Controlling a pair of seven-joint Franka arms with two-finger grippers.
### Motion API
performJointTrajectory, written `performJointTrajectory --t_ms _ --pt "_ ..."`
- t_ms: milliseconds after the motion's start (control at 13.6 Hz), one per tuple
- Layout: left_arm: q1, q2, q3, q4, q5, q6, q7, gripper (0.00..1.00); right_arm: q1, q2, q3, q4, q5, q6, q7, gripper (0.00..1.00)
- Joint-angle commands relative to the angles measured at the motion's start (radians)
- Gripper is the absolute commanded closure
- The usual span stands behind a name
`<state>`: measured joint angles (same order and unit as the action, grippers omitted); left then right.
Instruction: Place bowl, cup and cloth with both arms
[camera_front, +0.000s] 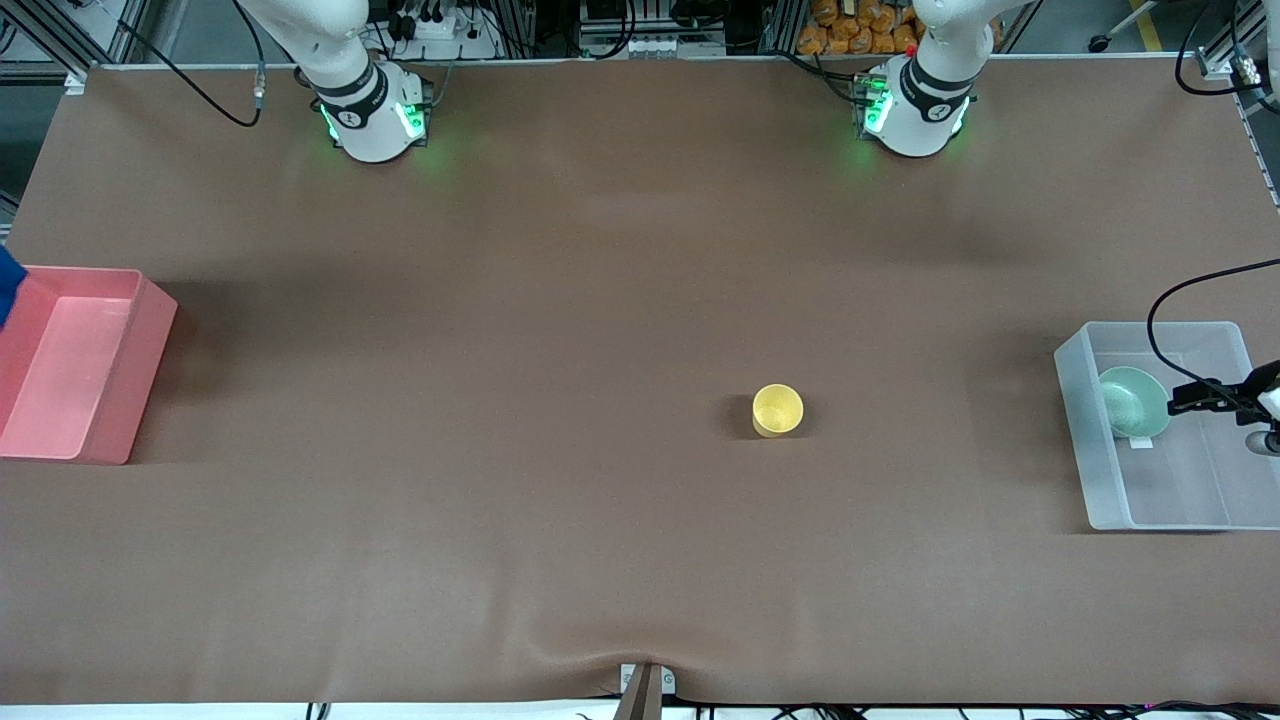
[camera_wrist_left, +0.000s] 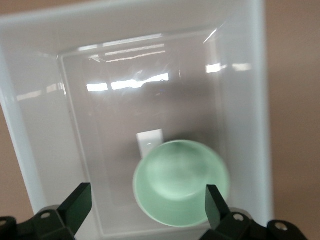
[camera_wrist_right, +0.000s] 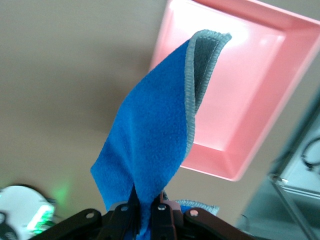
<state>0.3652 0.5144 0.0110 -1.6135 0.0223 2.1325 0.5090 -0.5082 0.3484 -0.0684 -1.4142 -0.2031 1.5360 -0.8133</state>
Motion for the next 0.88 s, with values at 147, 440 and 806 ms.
performJointTrajectory --t_ms 147,440,806 --pt "-0.132 -0.109 -0.031 -0.009 0.021 -0.146 -0.293 0.0 -0.004 0.055 0.022 0.011 -0.174 0.091 -0.001 1.0" --pt "-0.236 -0.152 -0.092 -0.008 0.021 -0.204 -0.564 0.0 -0.013 0.133 0.022 0.009 -0.187 0.116 0.002 1.0" --pt "-0.279 -0.131 -0.241 -0.013 0.021 -0.218 -0.739 0.0 -0.062 0.221 0.024 0.008 -0.168 0.196 0.006 1.0"
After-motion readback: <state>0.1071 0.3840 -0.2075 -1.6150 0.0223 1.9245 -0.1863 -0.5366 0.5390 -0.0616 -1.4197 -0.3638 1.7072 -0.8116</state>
